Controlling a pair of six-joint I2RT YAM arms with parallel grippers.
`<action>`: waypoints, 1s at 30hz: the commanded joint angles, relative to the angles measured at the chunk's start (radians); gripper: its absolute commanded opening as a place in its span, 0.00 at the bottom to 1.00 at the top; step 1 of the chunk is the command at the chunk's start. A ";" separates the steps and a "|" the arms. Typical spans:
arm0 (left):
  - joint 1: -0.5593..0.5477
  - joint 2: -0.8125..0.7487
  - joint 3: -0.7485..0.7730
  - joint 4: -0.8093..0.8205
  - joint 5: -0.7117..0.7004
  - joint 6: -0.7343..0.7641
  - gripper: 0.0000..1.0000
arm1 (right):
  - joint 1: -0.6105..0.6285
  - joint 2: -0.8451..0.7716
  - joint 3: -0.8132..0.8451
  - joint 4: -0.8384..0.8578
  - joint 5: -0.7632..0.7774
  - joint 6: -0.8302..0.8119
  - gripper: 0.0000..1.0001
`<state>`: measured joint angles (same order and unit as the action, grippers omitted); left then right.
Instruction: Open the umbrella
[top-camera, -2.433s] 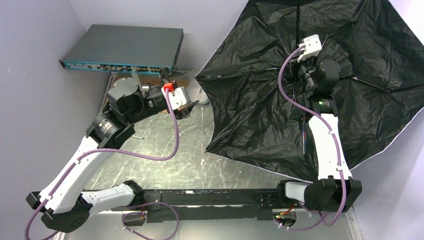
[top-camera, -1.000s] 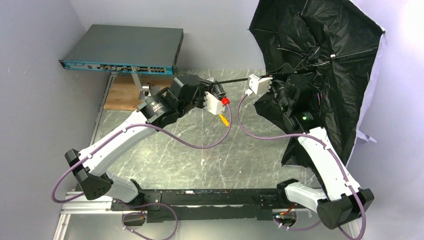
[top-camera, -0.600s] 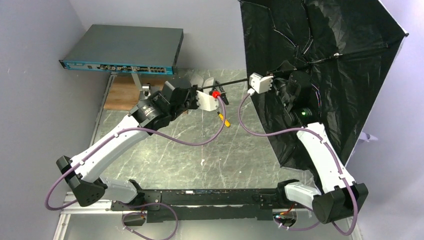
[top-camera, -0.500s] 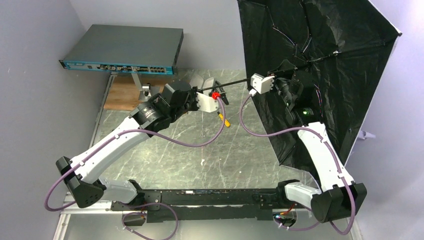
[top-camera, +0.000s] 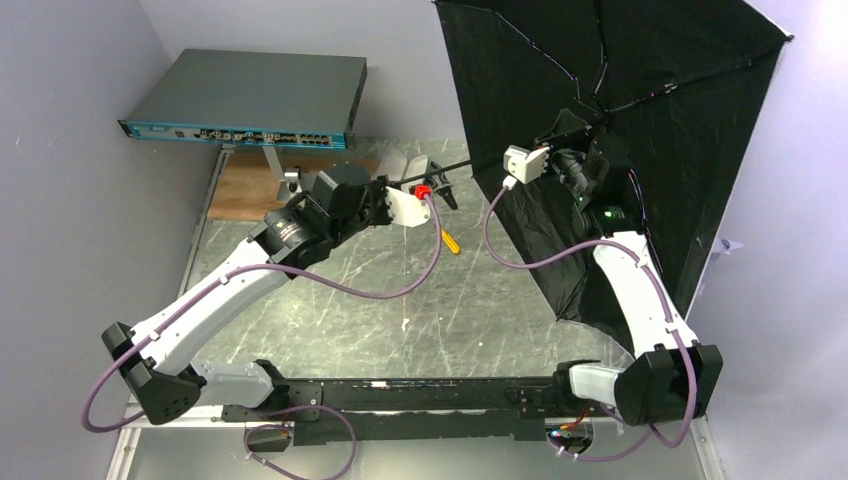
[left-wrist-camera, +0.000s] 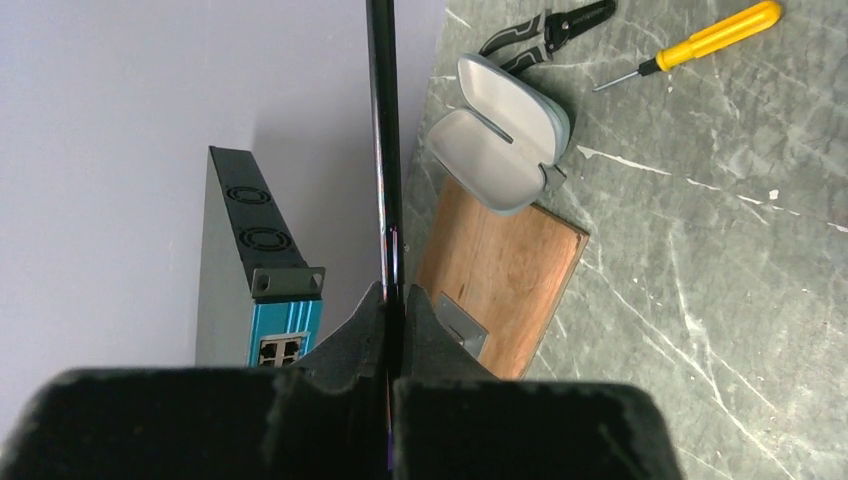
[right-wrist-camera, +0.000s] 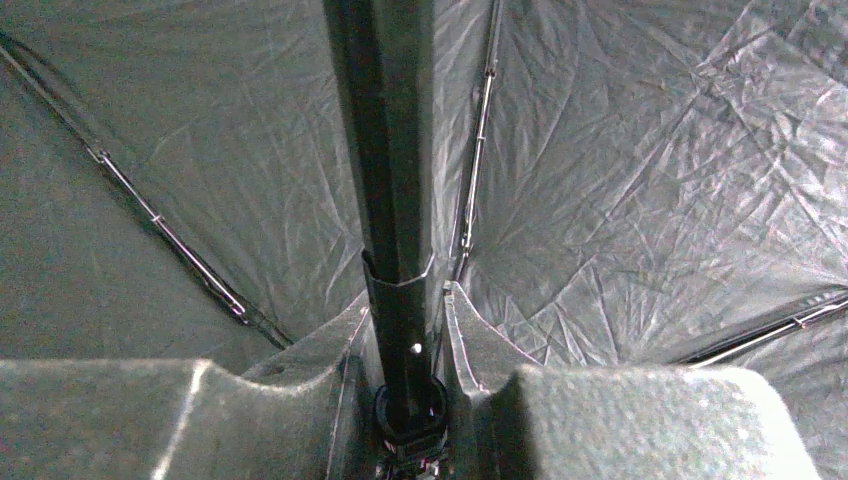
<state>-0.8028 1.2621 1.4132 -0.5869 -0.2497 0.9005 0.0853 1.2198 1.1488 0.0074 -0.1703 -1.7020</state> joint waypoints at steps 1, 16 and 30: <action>0.057 -0.156 -0.014 -0.296 -0.024 0.031 0.00 | -0.202 0.052 0.040 0.202 0.388 -0.026 0.00; 0.100 -0.213 -0.102 -0.328 -0.022 0.029 0.00 | -0.326 0.140 0.088 0.282 0.367 -0.024 0.00; 0.152 -0.236 -0.168 -0.368 0.008 0.049 0.00 | -0.426 0.201 0.133 0.307 0.353 -0.031 0.00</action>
<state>-0.7486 1.2057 1.2888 -0.4561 -0.0986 0.8783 -0.0250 1.3514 1.1831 0.1364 -0.4267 -1.7283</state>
